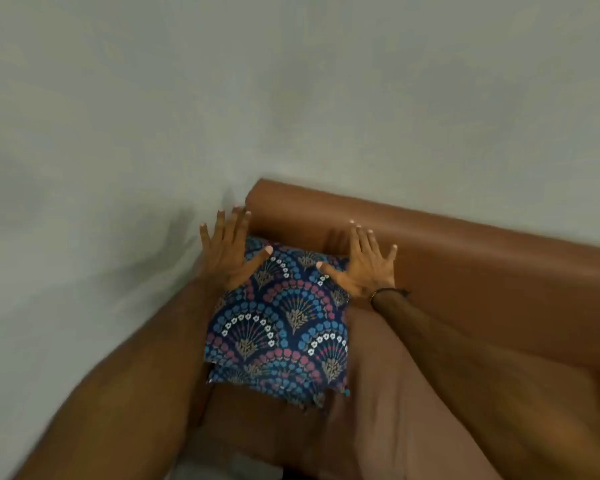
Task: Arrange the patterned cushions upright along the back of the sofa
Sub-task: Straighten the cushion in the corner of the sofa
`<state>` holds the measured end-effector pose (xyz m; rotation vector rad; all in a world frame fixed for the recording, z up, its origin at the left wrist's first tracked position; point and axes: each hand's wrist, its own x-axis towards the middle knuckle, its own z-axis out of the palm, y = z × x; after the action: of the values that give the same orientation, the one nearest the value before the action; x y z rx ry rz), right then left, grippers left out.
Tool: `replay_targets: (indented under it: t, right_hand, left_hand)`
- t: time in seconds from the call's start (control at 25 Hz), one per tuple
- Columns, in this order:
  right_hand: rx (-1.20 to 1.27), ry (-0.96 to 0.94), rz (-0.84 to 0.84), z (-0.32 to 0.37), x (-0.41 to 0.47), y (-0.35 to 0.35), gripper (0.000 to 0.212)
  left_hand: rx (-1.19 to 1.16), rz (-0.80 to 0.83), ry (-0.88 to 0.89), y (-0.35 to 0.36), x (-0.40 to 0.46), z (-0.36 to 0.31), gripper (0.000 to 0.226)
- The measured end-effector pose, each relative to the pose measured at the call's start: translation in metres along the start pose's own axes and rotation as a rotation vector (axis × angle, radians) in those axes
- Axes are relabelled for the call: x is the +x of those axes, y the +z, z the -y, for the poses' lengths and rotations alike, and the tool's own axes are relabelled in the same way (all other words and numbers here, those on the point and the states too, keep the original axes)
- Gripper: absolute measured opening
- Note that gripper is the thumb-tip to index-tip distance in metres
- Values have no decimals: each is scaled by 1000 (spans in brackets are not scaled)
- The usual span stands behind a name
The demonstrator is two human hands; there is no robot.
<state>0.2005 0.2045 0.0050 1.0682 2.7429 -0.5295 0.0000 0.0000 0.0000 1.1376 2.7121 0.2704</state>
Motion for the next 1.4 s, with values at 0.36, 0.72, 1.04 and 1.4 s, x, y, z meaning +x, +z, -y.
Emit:
replay_targets:
  t: [0.36,0.72,1.04,1.4]
  right_hand:
    - [1175,628,560,-2,-2,113,51]
    - [1407,654,109,-106,-17,55,104]
    - [1399,661,-115,-324,-77,5,86]
    - [1357,785,-316,-613,-138,26,89]
  left_hand:
    - [-736,292,-588,91,-7,41,150]
    - [-1114,145,-414,65,-31,-74,100]
    - [-1035,240,-141,165,-46,-284,109]
    - [-952,265,-82,354,-38,-545,121]
